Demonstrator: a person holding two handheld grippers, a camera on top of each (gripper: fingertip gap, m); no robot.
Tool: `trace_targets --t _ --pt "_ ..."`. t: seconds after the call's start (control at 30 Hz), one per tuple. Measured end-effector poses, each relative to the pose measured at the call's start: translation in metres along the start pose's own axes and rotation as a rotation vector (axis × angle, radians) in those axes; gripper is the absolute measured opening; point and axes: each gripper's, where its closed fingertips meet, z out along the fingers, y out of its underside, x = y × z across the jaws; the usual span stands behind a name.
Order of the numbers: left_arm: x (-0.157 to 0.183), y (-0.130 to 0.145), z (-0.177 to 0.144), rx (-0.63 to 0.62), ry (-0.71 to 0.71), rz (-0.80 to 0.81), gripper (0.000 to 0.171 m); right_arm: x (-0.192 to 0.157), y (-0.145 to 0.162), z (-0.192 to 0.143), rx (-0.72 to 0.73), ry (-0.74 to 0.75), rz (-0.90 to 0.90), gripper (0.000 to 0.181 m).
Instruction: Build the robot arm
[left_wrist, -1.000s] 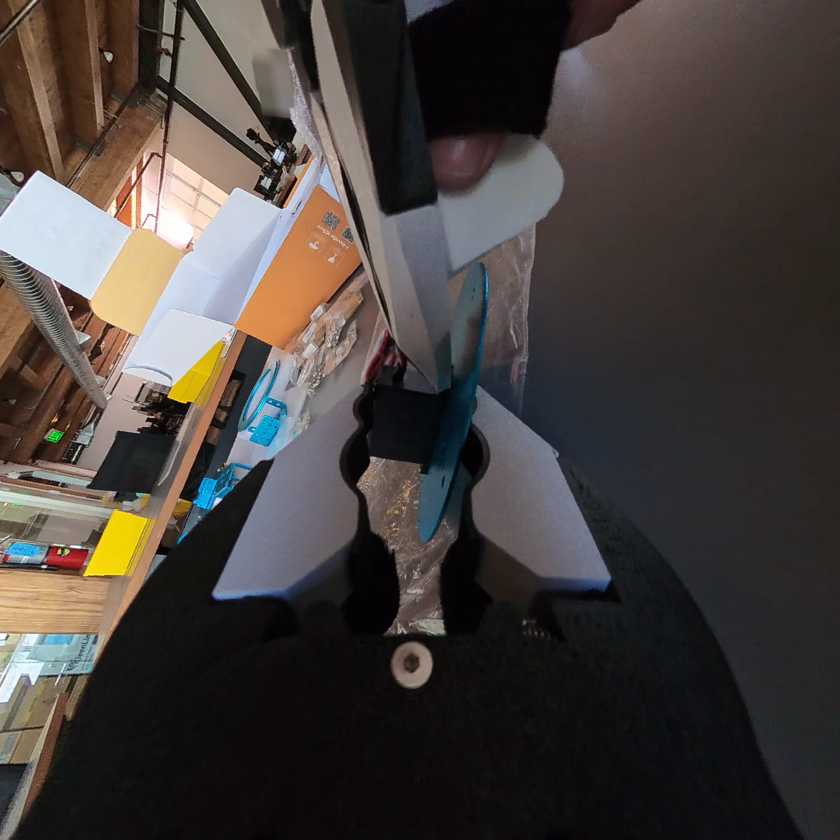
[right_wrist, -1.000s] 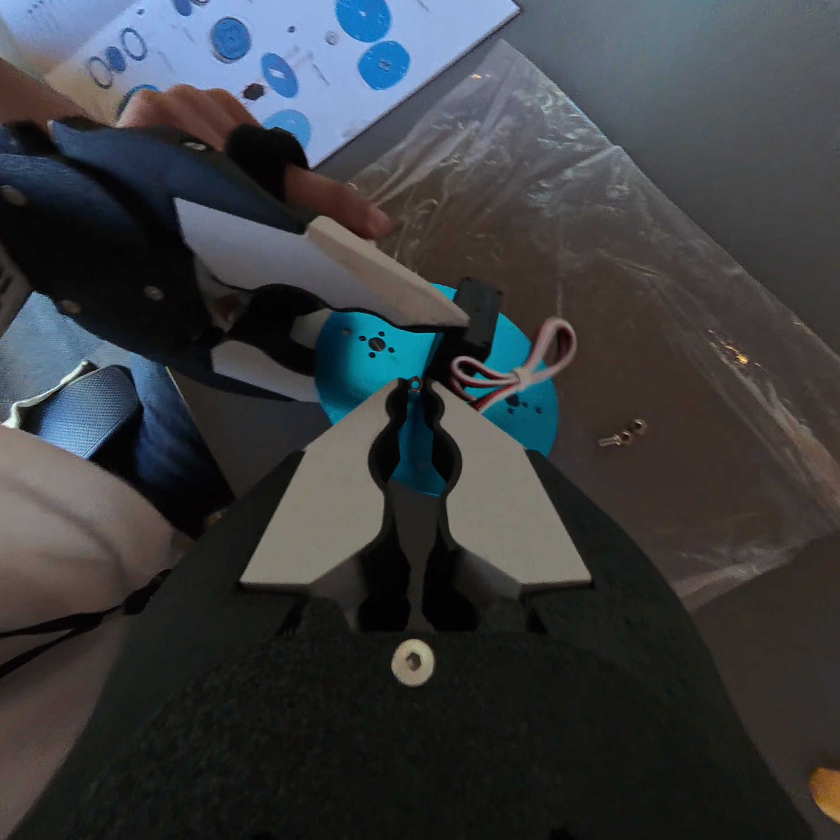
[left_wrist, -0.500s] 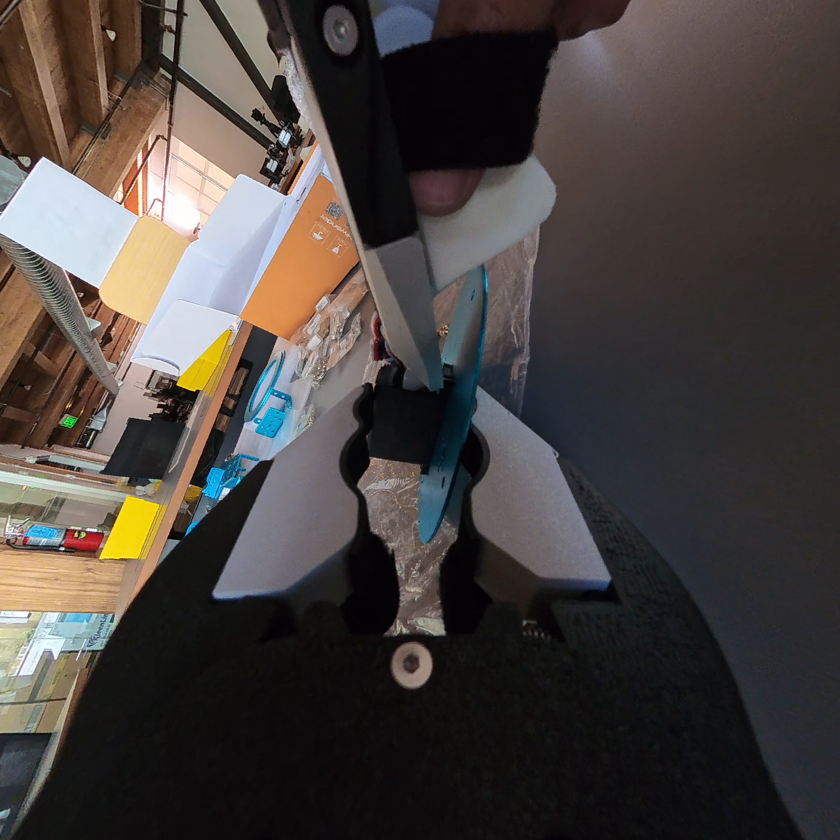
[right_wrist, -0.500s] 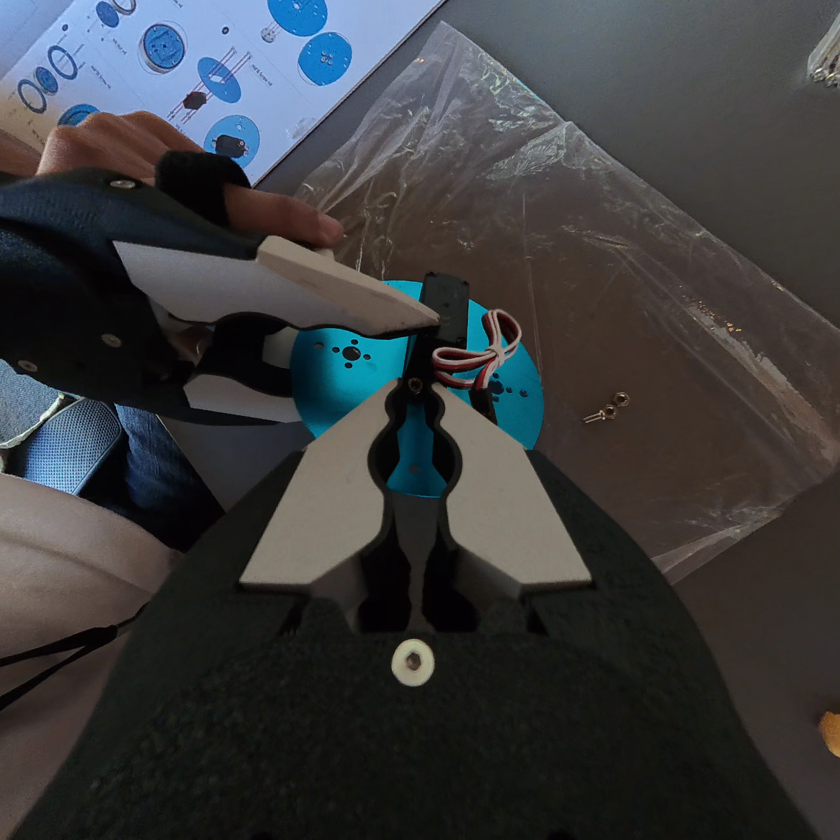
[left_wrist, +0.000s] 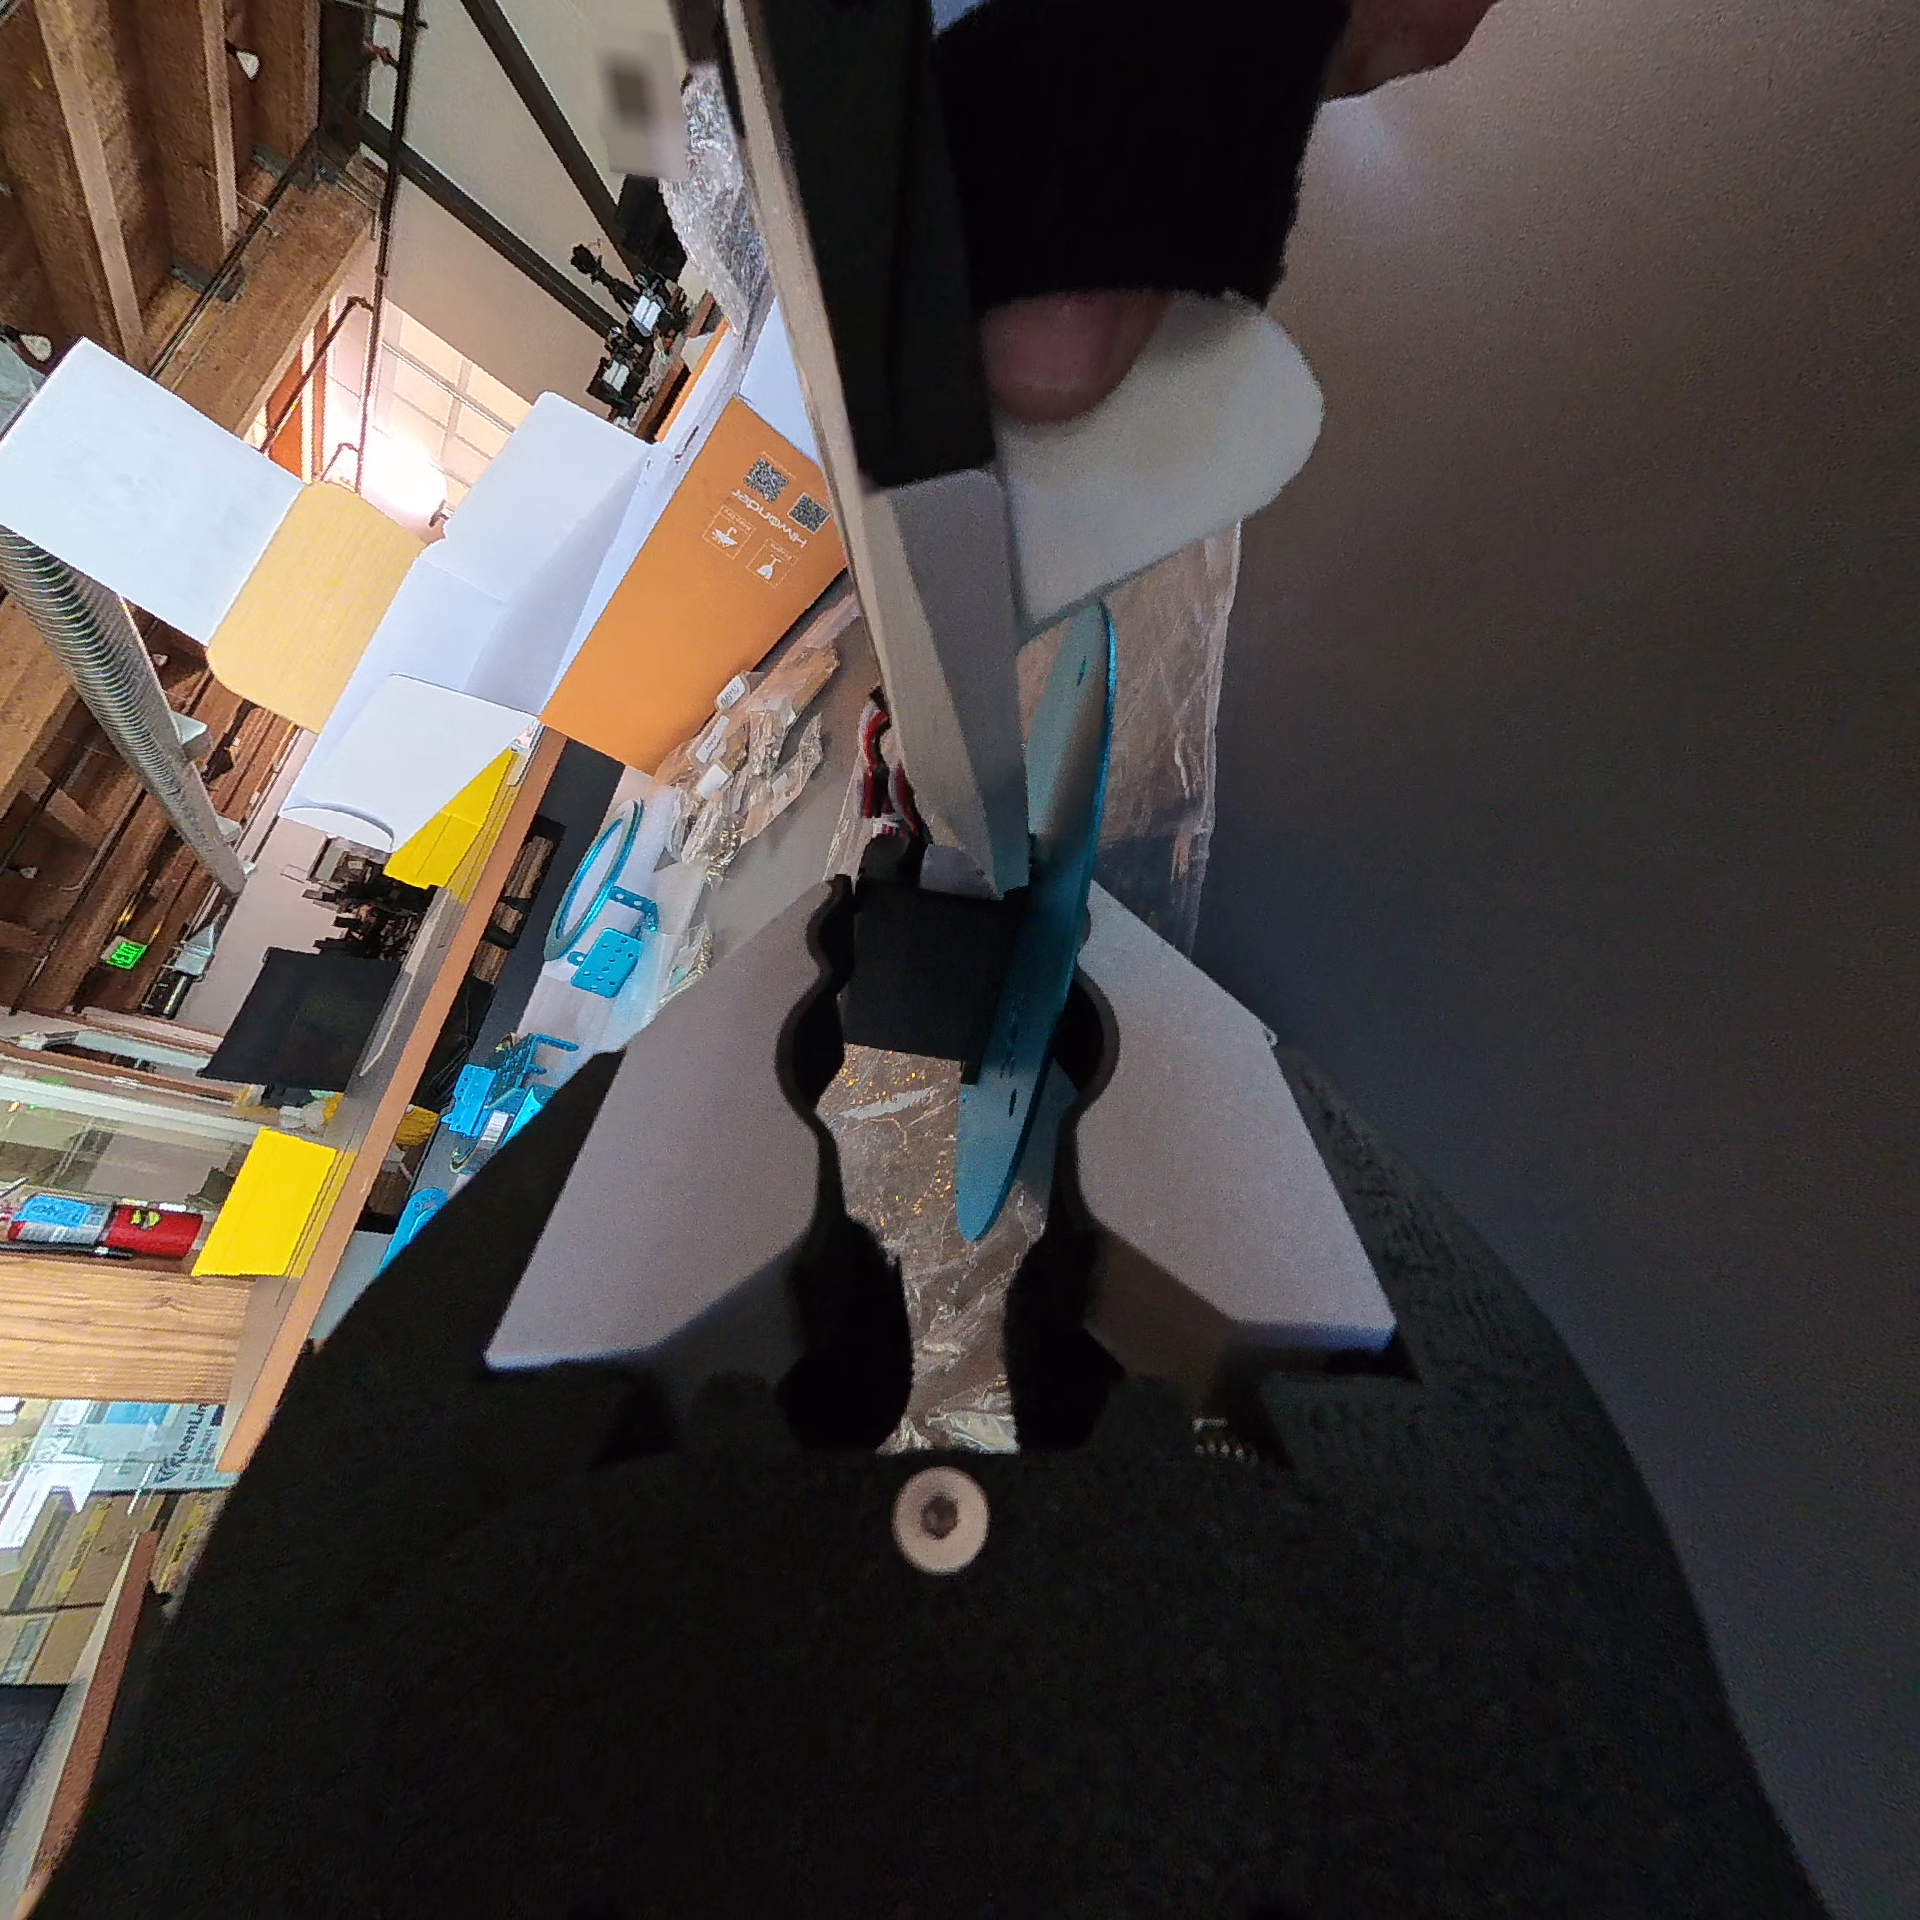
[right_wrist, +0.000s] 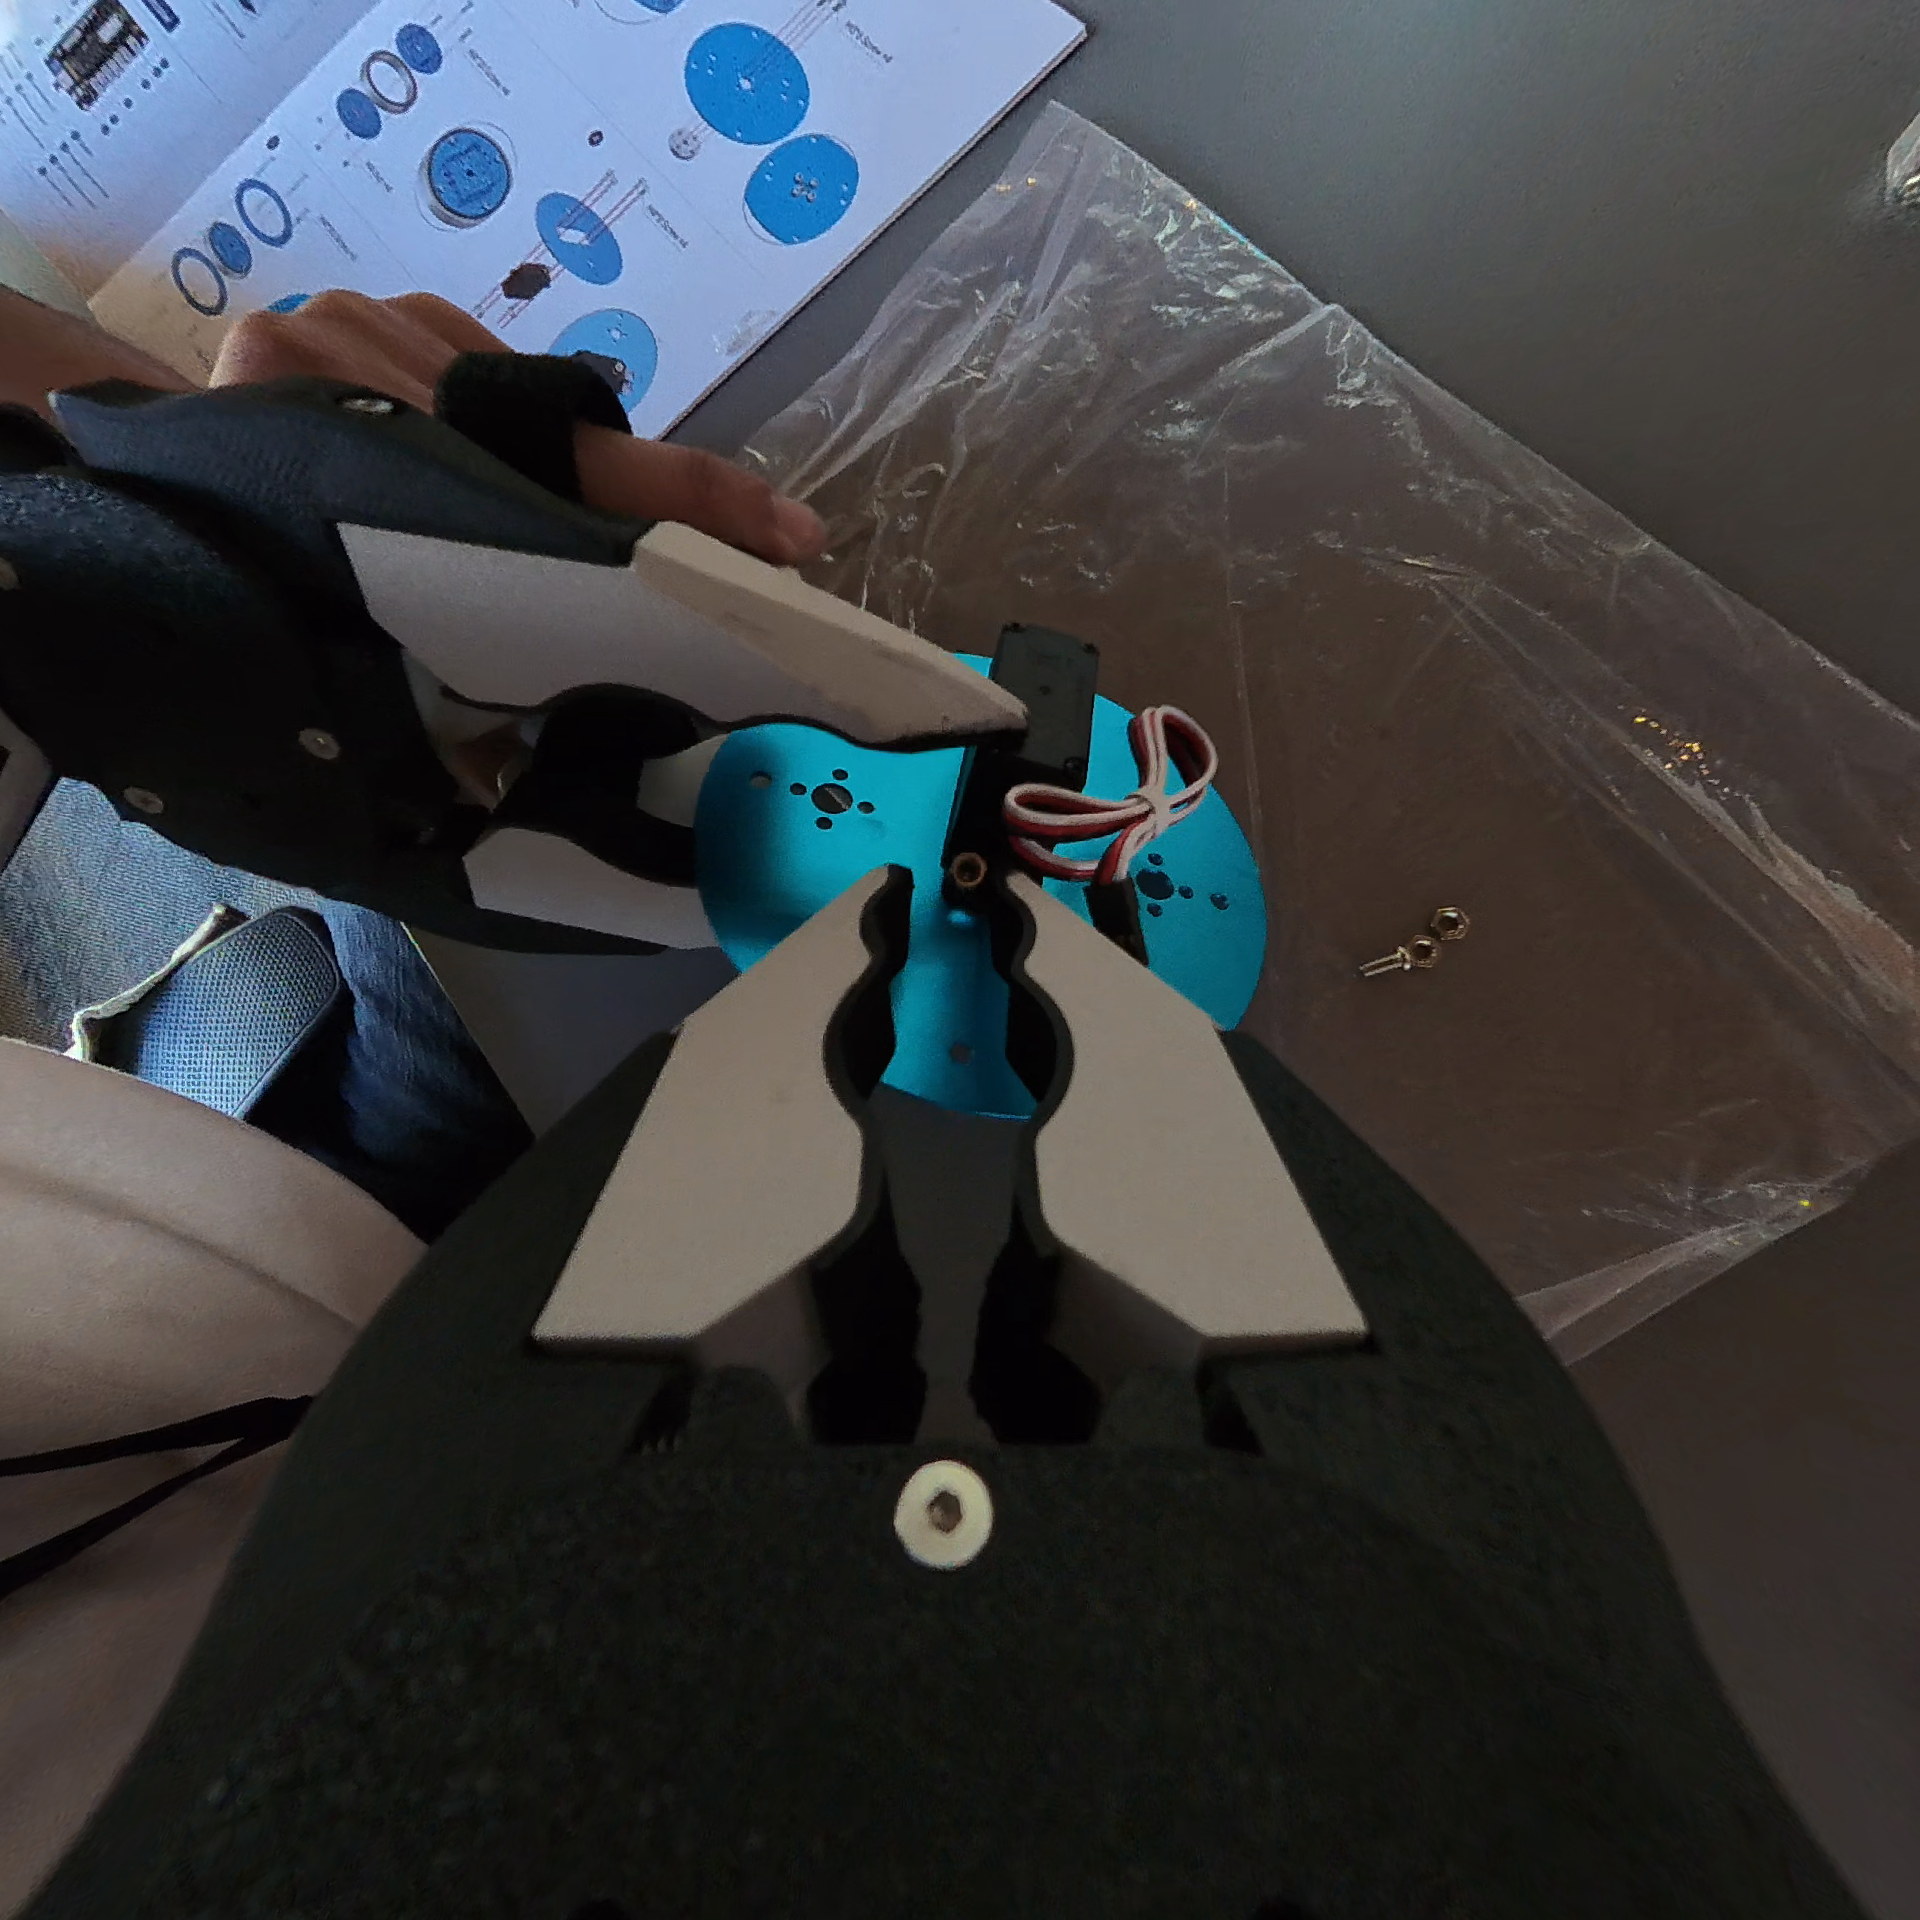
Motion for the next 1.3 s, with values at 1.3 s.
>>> trace_targets --t 1.3 --pt "0.001 0.0 0.0 -0.002 -0.002 0.007 0.037 -0.016 -0.002 0.002 0.031 -0.133 0.041 0.044"
